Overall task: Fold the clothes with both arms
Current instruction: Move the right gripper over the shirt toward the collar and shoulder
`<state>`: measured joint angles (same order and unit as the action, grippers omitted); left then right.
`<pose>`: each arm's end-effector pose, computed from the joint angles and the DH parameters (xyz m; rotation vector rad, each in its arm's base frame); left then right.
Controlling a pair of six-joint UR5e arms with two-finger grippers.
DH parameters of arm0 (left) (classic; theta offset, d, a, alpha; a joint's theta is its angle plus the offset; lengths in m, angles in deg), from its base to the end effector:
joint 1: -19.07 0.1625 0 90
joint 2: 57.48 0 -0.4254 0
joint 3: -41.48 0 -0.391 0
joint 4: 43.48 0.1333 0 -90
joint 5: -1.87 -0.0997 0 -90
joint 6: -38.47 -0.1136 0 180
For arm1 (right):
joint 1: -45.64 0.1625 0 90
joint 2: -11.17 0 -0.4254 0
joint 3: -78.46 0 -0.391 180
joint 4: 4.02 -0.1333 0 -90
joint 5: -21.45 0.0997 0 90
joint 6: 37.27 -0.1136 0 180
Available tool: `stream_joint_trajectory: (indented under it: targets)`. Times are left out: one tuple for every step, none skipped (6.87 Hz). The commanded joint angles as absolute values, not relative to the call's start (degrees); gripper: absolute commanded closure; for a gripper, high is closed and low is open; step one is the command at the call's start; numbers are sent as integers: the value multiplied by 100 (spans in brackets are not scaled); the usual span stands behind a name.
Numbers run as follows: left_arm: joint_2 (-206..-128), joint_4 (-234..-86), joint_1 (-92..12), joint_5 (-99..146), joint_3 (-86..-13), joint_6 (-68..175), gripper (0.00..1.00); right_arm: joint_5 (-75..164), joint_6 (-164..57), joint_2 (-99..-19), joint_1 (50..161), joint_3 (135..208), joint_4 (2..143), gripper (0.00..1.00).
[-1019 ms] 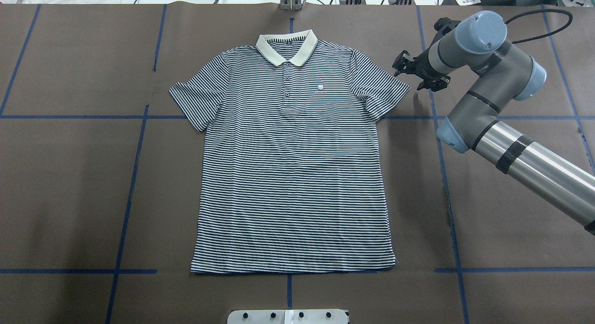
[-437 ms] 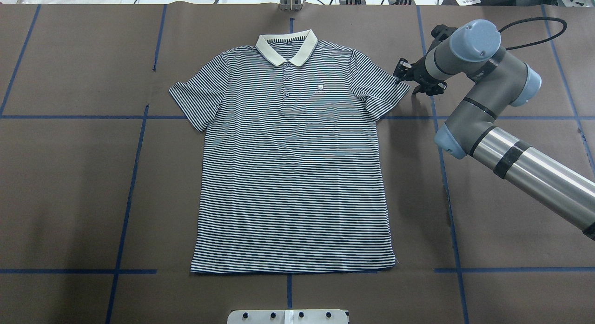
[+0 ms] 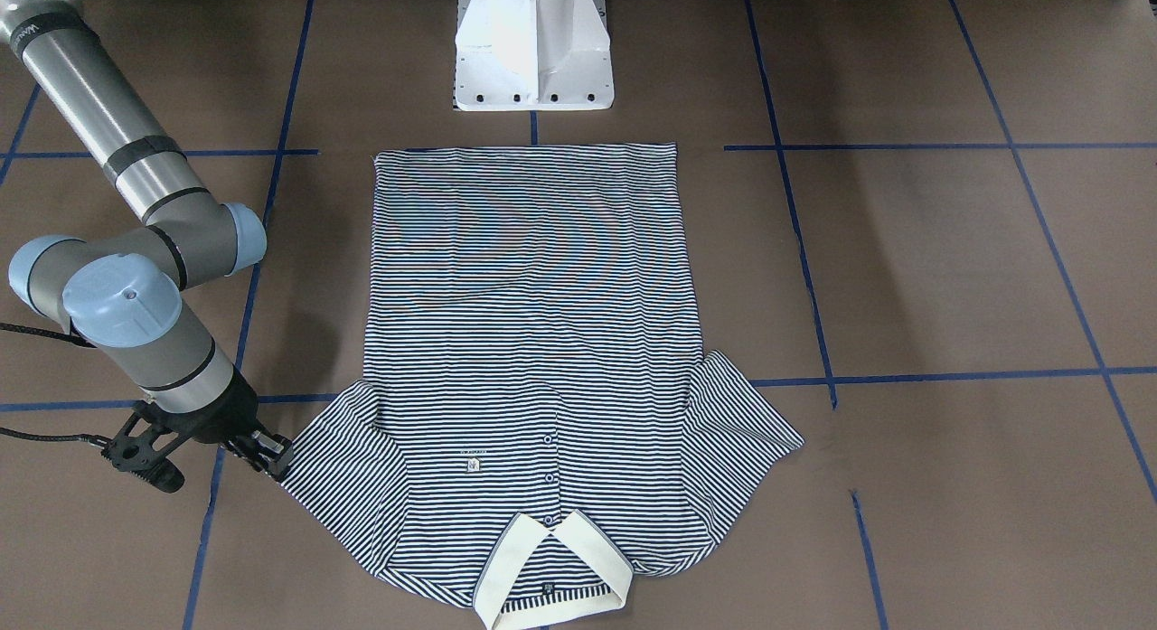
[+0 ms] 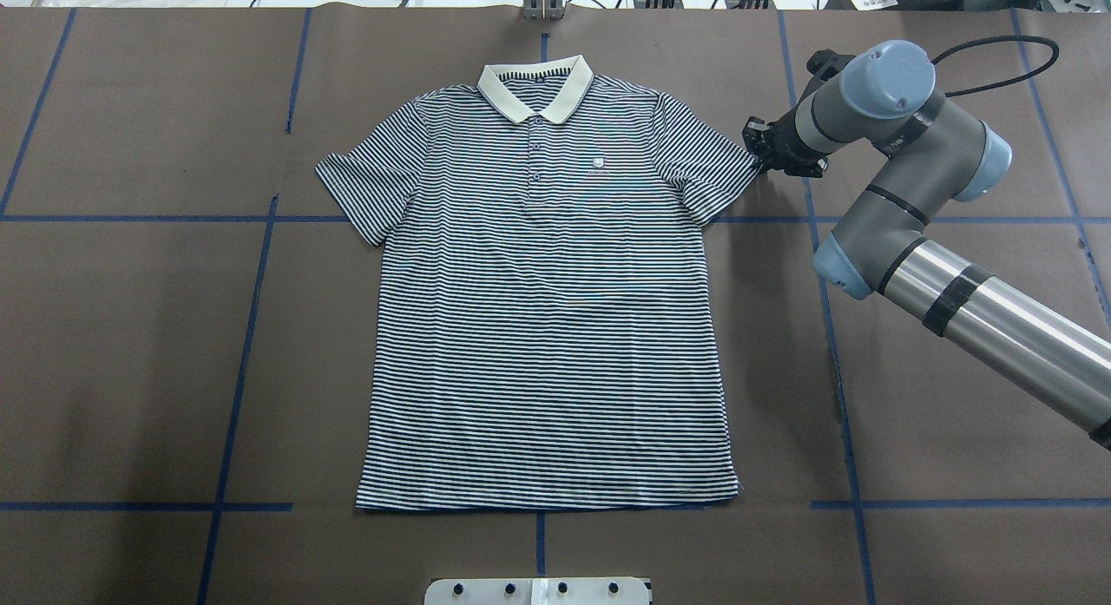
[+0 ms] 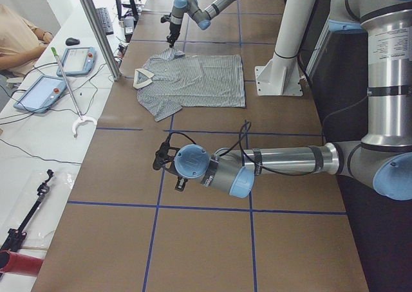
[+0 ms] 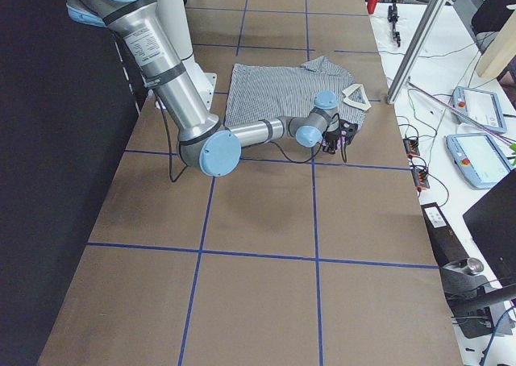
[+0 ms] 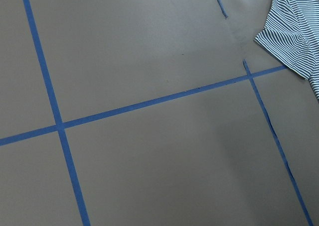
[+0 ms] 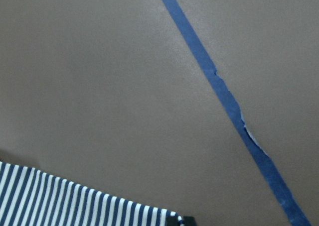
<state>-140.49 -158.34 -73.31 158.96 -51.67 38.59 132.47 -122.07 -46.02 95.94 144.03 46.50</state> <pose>-0.0472 -0.4457 0.6164 0.3463 1.1497 0.1764 -0.4161 -0.6461 0.4603 0.0801 -0.9043 0.5803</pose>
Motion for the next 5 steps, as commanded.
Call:
stream_joint_trajectory:
  targets:
    - [-14054, -15835, -7331, 15919, -5168, 3900, 0, 13254, -12252, -4483, 9591, 14455, 4652, 100]
    - [-14063, -15835, -7331, 15919, -5168, 3900, 0, 13254, -12261, -4377, 9591, 14473, 4652, 100]
    - [-14063, -15835, -7331, 15919, -5177, 3900, 0, 13254, -12305, -4254, 9583, 14473, 4652, 100]
    - [-14063, -15835, -7331, 15919, -5186, 3908, 0, 13237, -12479, -4070, 9496, 14456, 4687, 100]
    - [-14071, -15835, -7331, 15919, -5194, 3909, 0, 12862, -12968, -3834, 9277, 14403, 4713, 100]
